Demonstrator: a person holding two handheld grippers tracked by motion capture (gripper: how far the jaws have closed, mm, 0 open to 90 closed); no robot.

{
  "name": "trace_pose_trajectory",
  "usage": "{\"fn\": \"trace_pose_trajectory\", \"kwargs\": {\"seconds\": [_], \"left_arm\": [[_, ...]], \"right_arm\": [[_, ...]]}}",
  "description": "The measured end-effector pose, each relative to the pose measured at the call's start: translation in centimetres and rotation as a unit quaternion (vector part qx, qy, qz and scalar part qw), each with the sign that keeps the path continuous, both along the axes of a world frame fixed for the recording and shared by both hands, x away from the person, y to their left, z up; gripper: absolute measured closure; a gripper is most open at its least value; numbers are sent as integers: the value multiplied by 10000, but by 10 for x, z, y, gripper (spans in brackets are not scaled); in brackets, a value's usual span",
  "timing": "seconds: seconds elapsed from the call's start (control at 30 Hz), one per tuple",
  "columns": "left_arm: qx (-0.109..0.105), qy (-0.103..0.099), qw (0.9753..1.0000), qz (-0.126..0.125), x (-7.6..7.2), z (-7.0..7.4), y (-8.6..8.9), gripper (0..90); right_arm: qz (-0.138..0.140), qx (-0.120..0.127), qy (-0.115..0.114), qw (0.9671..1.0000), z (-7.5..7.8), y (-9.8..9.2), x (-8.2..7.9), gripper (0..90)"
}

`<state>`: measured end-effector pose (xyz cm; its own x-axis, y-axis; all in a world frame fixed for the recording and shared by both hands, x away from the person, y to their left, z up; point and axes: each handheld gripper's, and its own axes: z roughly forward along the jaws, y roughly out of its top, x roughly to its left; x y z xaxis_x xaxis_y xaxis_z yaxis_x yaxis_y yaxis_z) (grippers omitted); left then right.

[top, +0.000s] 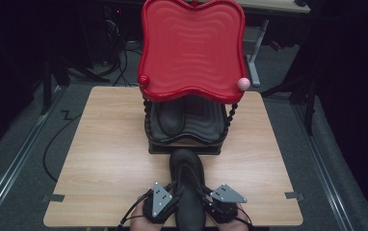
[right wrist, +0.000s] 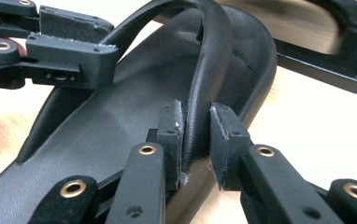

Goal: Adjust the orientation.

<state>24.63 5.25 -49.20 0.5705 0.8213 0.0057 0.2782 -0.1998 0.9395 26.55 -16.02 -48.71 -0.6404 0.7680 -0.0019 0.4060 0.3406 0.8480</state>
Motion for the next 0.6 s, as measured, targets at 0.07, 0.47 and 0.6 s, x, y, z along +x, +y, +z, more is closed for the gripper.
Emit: {"fn": "trace_pose_trajectory", "kwargs": {"seconds": [0.07,0.47,0.6], "left_arm": [[-33,-87,9999,-79,-2,3,-4,648],[-149,-676,9967,-427,-16,28,-15,648],[-5,-1018,9938,-447,-15,39,-15,650]], "right_arm": [[-85,42,-66,9999,3,-6,-6,755],[-273,310,-515,9978,29,-28,-29,755],[-279,365,-699,9965,39,-29,-30,756]]}}
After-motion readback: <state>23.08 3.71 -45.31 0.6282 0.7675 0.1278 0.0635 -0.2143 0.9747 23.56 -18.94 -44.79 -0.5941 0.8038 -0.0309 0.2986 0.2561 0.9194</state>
